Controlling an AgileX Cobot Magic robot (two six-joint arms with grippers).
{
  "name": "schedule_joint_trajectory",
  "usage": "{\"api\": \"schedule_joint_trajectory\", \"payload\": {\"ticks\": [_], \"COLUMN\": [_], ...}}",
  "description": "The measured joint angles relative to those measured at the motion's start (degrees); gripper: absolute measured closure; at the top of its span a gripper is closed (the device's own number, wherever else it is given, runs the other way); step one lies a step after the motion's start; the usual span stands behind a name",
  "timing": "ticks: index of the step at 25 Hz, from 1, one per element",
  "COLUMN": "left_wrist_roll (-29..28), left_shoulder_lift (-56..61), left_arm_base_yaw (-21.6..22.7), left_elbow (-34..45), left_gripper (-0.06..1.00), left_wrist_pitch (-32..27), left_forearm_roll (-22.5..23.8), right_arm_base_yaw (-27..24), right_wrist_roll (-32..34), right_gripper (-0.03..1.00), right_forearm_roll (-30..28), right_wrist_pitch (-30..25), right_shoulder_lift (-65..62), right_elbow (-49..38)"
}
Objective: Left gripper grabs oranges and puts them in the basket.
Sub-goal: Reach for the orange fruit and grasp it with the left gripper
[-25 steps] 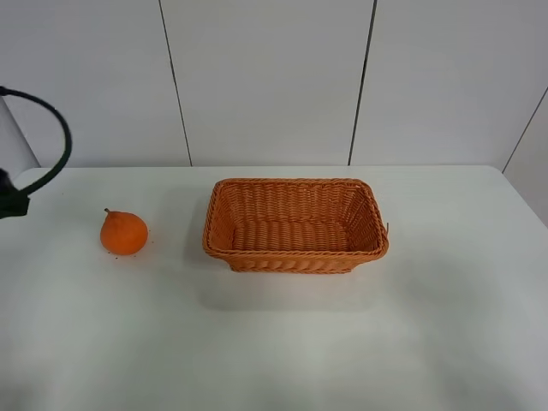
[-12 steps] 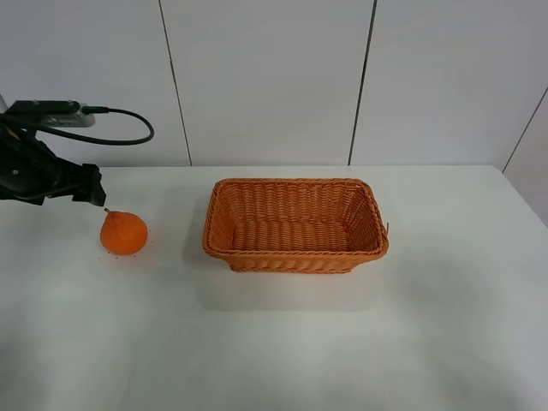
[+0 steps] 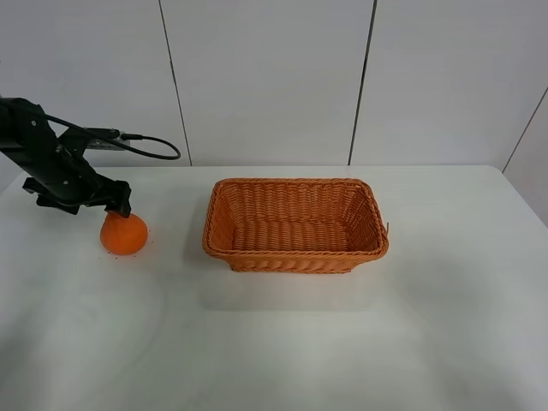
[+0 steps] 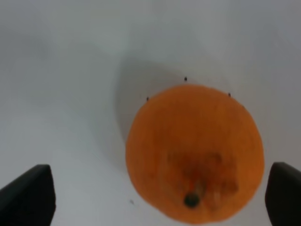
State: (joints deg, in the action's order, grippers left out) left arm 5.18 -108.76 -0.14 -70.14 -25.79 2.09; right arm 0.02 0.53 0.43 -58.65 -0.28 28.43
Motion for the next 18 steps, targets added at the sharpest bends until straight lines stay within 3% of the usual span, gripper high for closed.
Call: {"api": "schedule_joint_trajectory", "payload": {"ticks": [9,18], "left_wrist_roll": [1.8,3.9], "left_shoulder_lift": [-4.5,-7.2], "left_arm_base_yaw": [-0.5,-0.6], "left_elbow": [-0.8,-0.8], "left_gripper": [-0.05,-0.03], "left_wrist_pitch": [2.5,2.6], "left_forearm_roll": [-0.1,-3.2], "right_arm_base_yaw": [0.0,0.0], "right_wrist_roll": [0.0,0.0], "right_gripper": [0.27,0.27], "right_forearm_roll": [0.0,0.0], "right_wrist_pitch": [0.0,0.0], "right_shoulder_lift": [0.0,0.0], "right_elbow": [0.0,0.0]}}
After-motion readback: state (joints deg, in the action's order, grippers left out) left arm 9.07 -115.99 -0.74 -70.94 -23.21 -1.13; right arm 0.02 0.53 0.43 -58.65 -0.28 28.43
